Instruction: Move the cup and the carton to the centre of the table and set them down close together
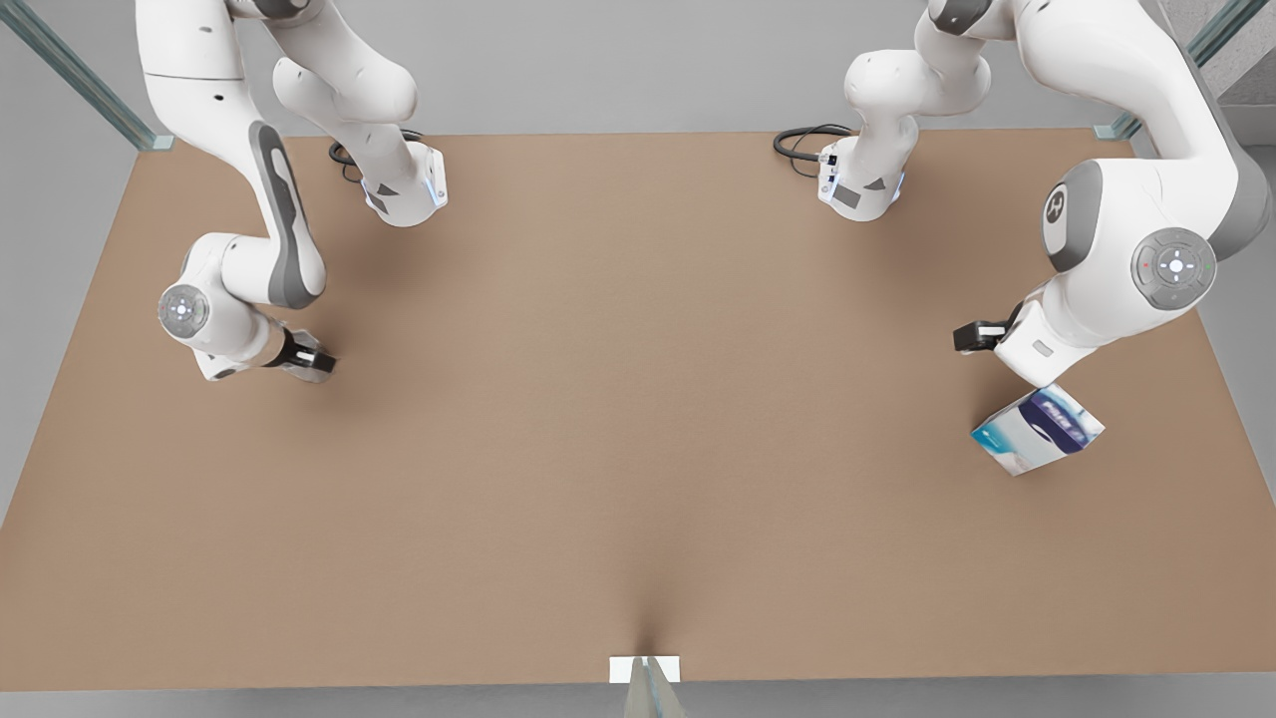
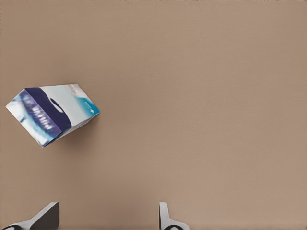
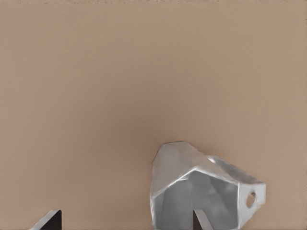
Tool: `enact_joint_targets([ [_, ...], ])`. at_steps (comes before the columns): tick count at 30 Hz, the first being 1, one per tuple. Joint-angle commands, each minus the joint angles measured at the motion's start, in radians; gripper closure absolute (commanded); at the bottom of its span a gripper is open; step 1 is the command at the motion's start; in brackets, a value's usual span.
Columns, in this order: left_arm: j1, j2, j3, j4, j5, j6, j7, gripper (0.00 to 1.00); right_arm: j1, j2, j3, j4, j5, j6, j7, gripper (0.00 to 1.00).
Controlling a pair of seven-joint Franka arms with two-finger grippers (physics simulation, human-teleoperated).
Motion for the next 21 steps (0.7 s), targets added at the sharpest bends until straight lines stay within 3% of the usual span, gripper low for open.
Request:
enact_joint_targets([
  [1, 0.0, 0.0, 0.0, 0.0, 0.0, -0.001, 0.0, 0.0, 0.006, 0.0, 0.0, 0.0, 0.0, 0.0, 0.0, 0.0],
  [21, 0.006, 0.008, 0.0, -0.005, -0.001, -0.009, 0.002, 0.0, -0.017, 0.106, 0.0, 0.005, 0.02, 0.077, -0.031, 0.0],
])
